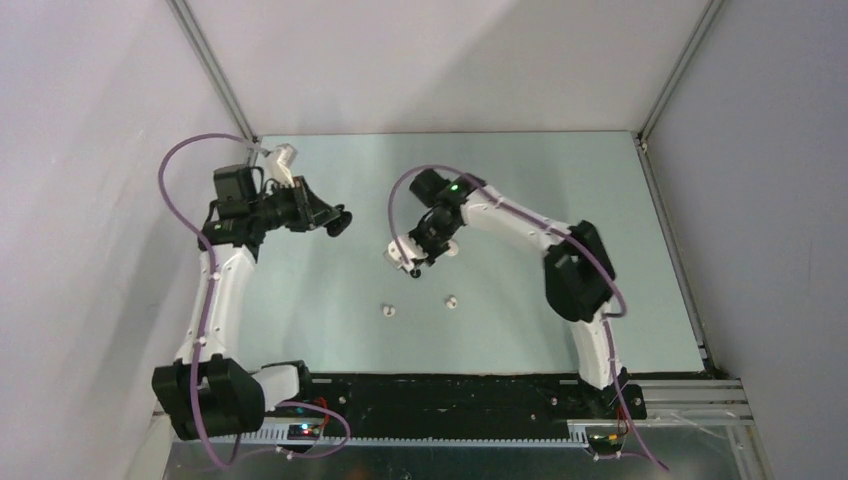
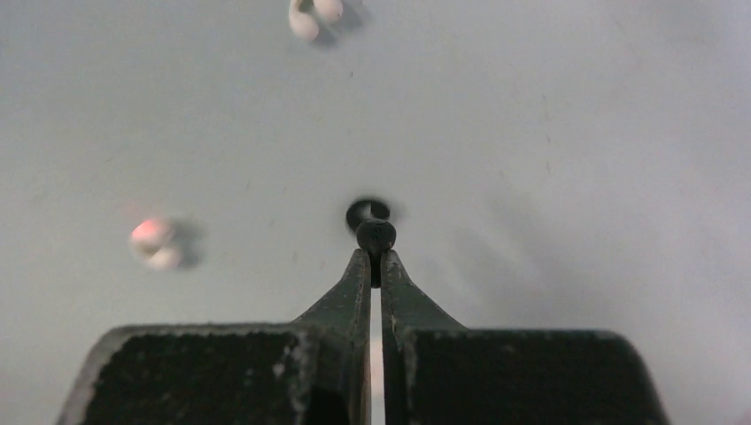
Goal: Insert the wireless bluetooth earbuds into the charging case
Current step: Pick up the right earbud from the center of the board, then insert the right earbud into the right side groove of the charging case.
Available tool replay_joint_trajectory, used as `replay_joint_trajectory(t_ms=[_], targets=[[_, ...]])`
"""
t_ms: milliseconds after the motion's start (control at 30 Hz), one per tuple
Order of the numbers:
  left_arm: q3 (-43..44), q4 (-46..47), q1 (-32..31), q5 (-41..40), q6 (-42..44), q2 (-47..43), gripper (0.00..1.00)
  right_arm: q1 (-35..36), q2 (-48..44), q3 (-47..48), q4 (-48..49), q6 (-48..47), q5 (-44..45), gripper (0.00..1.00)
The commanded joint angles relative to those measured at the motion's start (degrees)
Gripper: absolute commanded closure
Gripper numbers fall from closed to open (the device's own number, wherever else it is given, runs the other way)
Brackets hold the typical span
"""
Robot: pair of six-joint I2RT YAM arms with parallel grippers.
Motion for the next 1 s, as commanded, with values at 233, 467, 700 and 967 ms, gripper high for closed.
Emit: replay_joint_trajectory(t_ms=[233,467,700,967], targets=[[7.7,1.3,-17.8,-2.3,11.1,12.1,1.0,-4.8,-23.0,2.8,-15.3,13.5,5.9,1.0],[14.8,1.4,-24.5,2.8,12.5,19.3,1.0,-4.3,-23.7,7.7,-14.2,24.9,8.5,1.0],[19.2,1.5,-27.9,5.1,12.3,24.4,1.0,-2.5,-21.0,11.3,-15.0,28.3,14.6,1.0],[21.0,2.2,-29.5,8.9,11.7,27.2,1.0,-1.9,-21.3,9.8,-10.1,29.9,16.3,1.0]])
